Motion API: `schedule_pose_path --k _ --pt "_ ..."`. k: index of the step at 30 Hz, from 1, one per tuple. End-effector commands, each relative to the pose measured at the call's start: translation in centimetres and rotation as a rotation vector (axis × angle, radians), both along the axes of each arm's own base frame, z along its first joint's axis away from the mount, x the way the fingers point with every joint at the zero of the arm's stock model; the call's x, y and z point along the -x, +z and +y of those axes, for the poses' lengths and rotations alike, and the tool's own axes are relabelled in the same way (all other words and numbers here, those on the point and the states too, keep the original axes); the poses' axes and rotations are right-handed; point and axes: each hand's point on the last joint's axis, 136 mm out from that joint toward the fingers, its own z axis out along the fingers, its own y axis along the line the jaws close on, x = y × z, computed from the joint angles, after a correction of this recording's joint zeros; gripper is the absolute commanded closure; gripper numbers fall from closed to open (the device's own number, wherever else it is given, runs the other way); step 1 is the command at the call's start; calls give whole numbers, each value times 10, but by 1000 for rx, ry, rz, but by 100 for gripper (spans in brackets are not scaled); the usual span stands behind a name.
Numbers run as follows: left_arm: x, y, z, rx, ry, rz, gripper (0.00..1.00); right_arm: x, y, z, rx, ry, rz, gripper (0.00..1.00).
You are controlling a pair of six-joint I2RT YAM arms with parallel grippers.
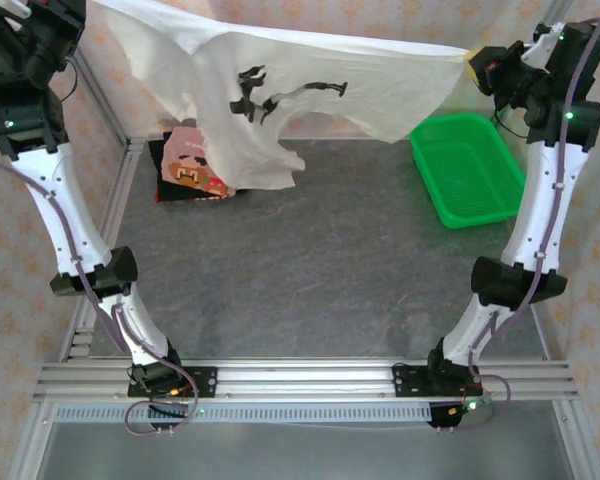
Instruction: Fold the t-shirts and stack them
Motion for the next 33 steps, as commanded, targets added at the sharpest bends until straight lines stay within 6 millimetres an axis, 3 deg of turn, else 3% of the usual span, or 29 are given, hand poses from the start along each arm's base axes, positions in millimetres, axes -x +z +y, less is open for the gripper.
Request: schedule_pose_path --k 1,3,5,8,10,14,16,19,22,25,33 --pt "25 -20 -5 -114 23 95 100 27 -23 -19 117 -73 57 100" --pt "27 -51 -10 -152 28 184 100 38 -53 -23 152 -103 121 100" --pt "26 -99 -14 -161 13 325 100 51 -89 -30 173 -151 191 100" --pt "37 -160 -24 -178 -2 446 100 78 -158 -42 207 -235 354 100" --pt "49 -213 -29 -173 -7 553 100 99 -201 -46 205 -274 466 100" --pt "90 -328 -28 -157 40 798 100 150 -274 -50 223 -348 658 100" --pt "120 -383 -23 -135 100 943 100 173 -299 -49 244 -358 736 100" --pt "159 -439 -28 -75 125 1095 100 210 -329 -52 308 -380 844 100" --pt "194 -478 -31 -21 166 1228 100 235 -346 -55 356 -396 918 100" --pt "221 -499 -32 37 218 1323 100 253 -357 -55 376 -400 974 100" --pt "263 -512 -42 88 254 1446 100 288 -372 -49 368 -410 1060 100"
